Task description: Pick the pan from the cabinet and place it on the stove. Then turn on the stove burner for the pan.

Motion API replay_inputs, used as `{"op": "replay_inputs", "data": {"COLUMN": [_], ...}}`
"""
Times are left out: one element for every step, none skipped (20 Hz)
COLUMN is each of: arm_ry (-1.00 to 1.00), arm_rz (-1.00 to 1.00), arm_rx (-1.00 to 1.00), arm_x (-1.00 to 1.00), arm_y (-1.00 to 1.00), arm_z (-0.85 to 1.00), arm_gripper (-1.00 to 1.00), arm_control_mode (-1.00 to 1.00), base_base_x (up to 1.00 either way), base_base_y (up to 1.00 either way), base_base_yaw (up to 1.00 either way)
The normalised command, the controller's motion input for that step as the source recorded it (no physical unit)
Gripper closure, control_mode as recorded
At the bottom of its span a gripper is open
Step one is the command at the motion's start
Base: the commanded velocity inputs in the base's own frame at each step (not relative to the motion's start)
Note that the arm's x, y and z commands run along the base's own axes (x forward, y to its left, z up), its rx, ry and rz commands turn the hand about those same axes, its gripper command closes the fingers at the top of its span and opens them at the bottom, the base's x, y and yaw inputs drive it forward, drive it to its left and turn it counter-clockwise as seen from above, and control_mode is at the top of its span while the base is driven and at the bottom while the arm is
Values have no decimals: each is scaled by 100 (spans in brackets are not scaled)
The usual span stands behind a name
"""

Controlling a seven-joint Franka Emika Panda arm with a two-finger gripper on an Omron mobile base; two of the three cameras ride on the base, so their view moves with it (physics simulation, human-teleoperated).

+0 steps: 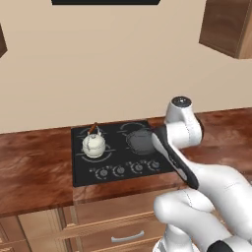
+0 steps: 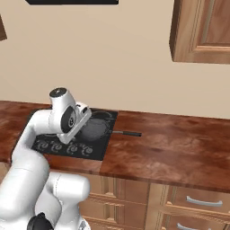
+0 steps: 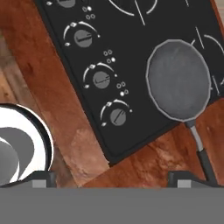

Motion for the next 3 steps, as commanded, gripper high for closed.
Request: {"op": "replay_inputs", "data": {"arm_ry": [-6,-6,-6], "arm_rz": [0,0,0], "arm_rx": [0,0,0], "arm_x": [-75,-76,-77], "arm_y": [0,0,0], "arm_z": [35,30,31], "arm_gripper": [-100,-100,-100], "arm_control_mode": [-100,-100,-100], "base_base_x": [0,0,0], "base_base_y": [0,0,0], "base_base_yaw": [0,0,0]}}
